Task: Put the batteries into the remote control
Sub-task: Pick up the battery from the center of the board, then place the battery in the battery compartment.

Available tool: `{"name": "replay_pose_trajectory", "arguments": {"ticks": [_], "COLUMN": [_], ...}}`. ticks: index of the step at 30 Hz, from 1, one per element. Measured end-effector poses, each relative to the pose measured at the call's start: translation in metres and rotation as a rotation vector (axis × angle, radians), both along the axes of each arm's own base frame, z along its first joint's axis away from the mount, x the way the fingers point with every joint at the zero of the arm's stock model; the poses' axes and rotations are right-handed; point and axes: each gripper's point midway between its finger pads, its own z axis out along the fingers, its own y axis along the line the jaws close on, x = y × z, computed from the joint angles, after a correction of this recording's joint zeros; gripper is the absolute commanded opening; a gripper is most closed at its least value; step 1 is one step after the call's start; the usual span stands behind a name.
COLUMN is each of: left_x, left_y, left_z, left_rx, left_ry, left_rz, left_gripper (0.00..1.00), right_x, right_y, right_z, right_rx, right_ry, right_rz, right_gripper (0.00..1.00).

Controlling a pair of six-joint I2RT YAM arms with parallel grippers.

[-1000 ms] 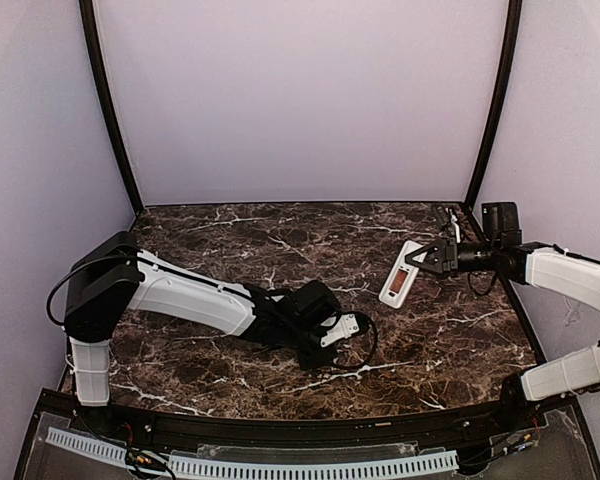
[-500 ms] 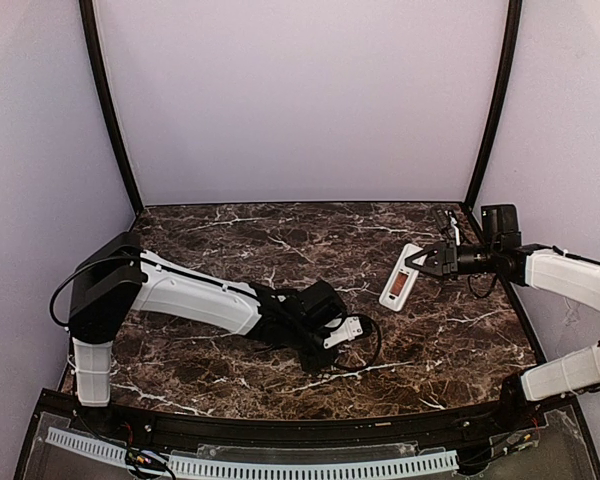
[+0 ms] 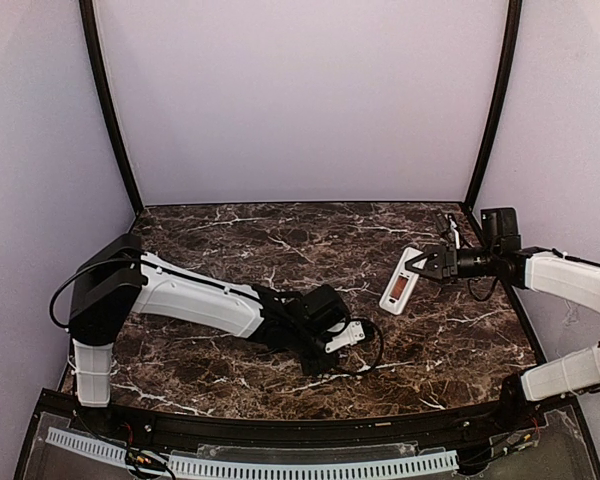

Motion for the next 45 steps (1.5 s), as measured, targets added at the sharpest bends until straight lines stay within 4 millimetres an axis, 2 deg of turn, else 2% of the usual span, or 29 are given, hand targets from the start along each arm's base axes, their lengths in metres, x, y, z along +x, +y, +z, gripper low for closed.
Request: {"name": "replay_pose_trajectory", "arguments": {"ticks": [3,7,10,15,17,19,22,31,37,45], "left_x": [-0.006,-0.018,-0.018,-0.008,-0.002,0.002,0.006,0.015,0.018,0.023], "left_y": [0.004,0.029,0.039,0.051,0.056,0.060,0.063,0.059,0.053,0.043], "left_z": [0.000,0.014,0.049,0.130,0.153,0.164,0.164,0.128,0.121,0.112], "left_rx": [-0.018,-0.051,-0.143,-0.366,-0.429,-0.459,-0.458,-0.350,-0.328,-0.312], "left_ry": [0.016,0.057,0.068,0.045,0.036,0.034,0.047,0.097,0.112,0.126], "left_rz": [0.013,0.058,0.108,0.237,0.294,0.343,0.408,0.520,0.547,0.565], "left_gripper": [0.01,0.01,0.00,0.00,0.00,0.00,0.00,0.00,0.00,0.00], "right_x": [-0.004,-0.007,-0.009,-0.016,-0.018,-0.021,-0.024,-0.018,-0.010,-0.012], "right_y": [-0.001,0.004,0.017,0.047,0.057,0.070,0.085,0.108,0.121,0.131], "right_z": [-0.006,-0.007,-0.004,-0.009,-0.014,-0.018,-0.026,-0.045,-0.052,-0.064], "right_rx": [0.004,0.016,0.031,0.052,0.055,0.056,0.051,0.030,0.035,0.028], "right_ry": [0.021,0.039,0.026,0.050,0.069,0.088,0.114,0.191,0.223,0.280], "right_rz": [-0.004,0.002,0.035,0.101,0.117,0.130,0.142,0.102,0.084,0.075], "right_gripper": [0.00,0.00,0.00,0.00,0.00,0.00,0.00,0.00,0.00,0.00]}}
